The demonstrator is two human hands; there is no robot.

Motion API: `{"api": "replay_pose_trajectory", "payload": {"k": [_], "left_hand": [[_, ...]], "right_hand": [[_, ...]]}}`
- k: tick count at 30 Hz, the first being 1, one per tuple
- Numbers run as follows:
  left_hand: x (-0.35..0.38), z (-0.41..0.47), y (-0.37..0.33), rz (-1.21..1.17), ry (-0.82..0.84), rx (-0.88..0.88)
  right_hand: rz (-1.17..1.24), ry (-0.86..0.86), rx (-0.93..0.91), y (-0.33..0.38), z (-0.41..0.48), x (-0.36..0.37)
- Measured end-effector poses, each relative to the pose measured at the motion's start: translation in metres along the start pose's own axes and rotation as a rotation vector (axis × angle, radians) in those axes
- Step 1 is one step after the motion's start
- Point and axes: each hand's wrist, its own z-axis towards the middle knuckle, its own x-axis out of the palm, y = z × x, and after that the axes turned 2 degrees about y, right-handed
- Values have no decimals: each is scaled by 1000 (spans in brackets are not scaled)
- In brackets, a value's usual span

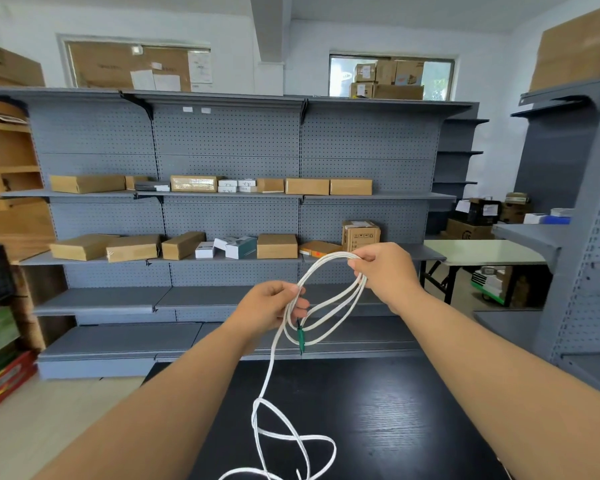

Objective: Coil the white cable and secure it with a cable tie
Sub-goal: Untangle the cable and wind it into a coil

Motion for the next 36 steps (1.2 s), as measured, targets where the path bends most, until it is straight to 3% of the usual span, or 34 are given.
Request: {"api": "replay_pose_trajectory", "payload": {"k": [5, 9, 22, 26, 36], "left_hand": [[-5, 2, 0, -124, -6, 16], [-1, 1, -5, -68, -114, 79], [-7, 7, -26, 613, -313, 312], [-7, 5, -40, 806, -295, 398], [-1, 8, -54, 1124, -131, 446]], "right_hand": [[57, -12, 22, -1, 0, 4], [145, -33, 42, -1, 0, 8], [392, 33, 183, -4, -6, 9], [324, 86, 171, -8, -7, 7], [-290, 238, -95, 7, -7, -4]]}}
